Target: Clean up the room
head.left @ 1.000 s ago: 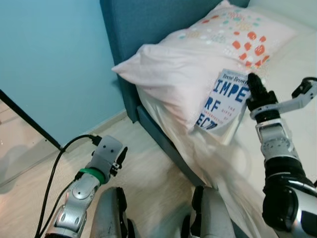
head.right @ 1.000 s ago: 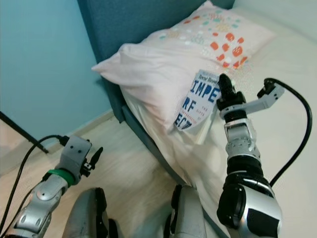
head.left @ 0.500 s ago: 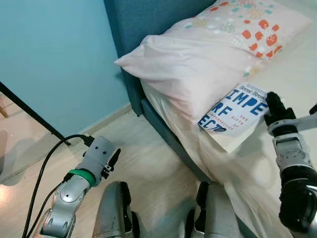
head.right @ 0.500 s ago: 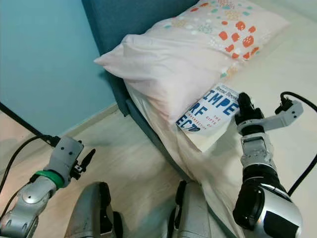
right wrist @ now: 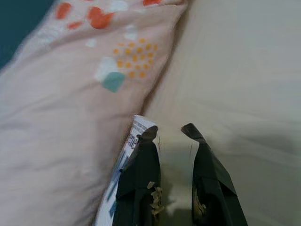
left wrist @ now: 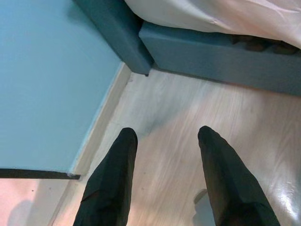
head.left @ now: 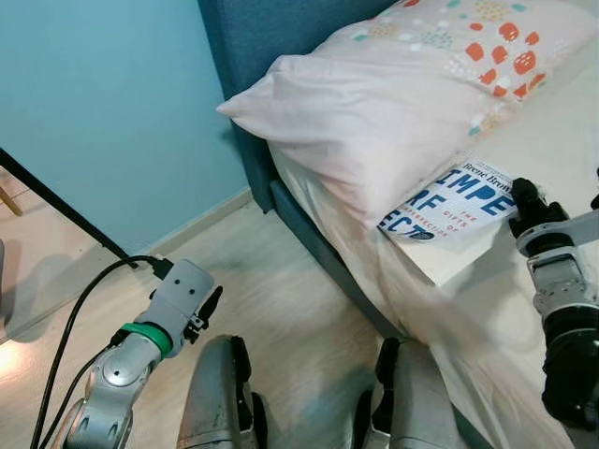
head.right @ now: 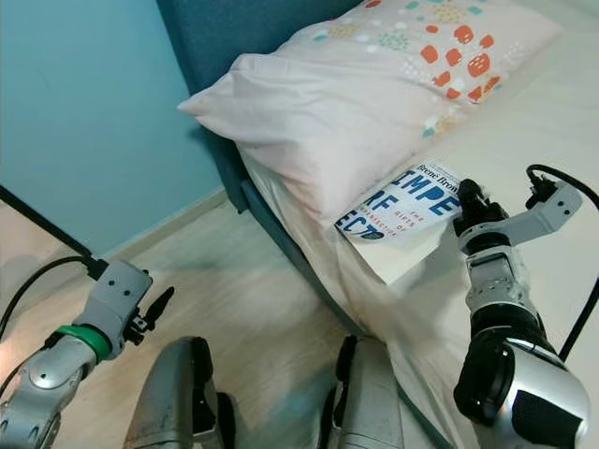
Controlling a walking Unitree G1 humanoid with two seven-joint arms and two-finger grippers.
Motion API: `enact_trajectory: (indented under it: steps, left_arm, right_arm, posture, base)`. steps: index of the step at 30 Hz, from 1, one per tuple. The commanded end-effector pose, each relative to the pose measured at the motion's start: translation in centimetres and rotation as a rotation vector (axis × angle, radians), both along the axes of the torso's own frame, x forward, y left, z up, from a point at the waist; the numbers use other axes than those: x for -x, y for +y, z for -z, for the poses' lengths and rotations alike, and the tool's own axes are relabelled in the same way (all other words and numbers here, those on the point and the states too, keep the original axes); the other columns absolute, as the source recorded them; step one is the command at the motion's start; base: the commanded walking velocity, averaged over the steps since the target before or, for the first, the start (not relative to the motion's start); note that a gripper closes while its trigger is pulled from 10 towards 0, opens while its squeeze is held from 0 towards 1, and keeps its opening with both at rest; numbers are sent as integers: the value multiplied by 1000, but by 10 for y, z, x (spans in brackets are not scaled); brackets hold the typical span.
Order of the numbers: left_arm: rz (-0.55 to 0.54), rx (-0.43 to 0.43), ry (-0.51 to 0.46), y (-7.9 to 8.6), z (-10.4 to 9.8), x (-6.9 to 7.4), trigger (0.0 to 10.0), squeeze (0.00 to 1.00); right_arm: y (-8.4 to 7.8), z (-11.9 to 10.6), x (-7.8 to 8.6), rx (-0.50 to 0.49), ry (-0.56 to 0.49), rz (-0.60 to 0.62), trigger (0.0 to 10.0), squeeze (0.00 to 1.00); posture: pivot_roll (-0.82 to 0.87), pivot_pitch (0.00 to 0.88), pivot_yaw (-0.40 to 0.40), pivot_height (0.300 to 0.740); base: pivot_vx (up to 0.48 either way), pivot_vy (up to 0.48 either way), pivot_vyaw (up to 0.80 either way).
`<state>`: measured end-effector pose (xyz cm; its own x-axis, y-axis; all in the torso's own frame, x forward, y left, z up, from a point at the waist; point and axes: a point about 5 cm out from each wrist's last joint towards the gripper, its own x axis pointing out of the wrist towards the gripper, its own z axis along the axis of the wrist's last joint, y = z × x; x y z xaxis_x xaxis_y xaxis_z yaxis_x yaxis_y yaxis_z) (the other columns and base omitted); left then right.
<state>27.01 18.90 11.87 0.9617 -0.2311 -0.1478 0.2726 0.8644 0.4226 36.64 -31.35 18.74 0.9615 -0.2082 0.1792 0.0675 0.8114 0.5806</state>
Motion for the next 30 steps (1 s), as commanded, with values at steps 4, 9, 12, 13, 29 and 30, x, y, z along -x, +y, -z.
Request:
enact_trajectory:
  steps: [4, 9, 12, 13, 29, 30]
  left_arm:
    - [-14, -15, 46, 7, 6, 8, 10000, 0]
    - [-6, -14, 51, 4, 7, 7, 10000, 0]
    - [-5, -13, 51, 4, 7, 7, 10000, 0]
    - [-4, -12, 53, 3, 7, 7, 10000, 0]
    - [5, 48, 43, -18, 15, -7, 10000, 0]
    - [15, 62, 41, -25, 16, -11, 10000, 0]
  right_arm:
    - [-2, 0, -1, 16, 28, 41, 10000, 1000]
    - [-3, -16, -3, 37, -48, 32, 10000, 1000]
    - [-3, -19, -3, 51, -58, 34, 10000, 1000]
    - [-4, -24, -4, 63, -72, 32, 10000, 1000]
    - [-22, -19, 12, 123, -120, 73, 10000, 0]
    - [-13, -3, 12, 142, -67, 10, 10000, 0]
  posture:
    - [275, 335, 139, 567]
    - [264, 323, 138, 567]
    - [264, 323, 138, 567]
    - [253, 314, 135, 567]
    - [156, 247, 86, 567]
    - [126, 234, 76, 567]
  base:
    - [0, 0, 0]
    - [0, 0, 0]
    - [0, 0, 0]
    - [0, 0, 0]
    - [0, 0, 0]
    - [0, 0, 0]
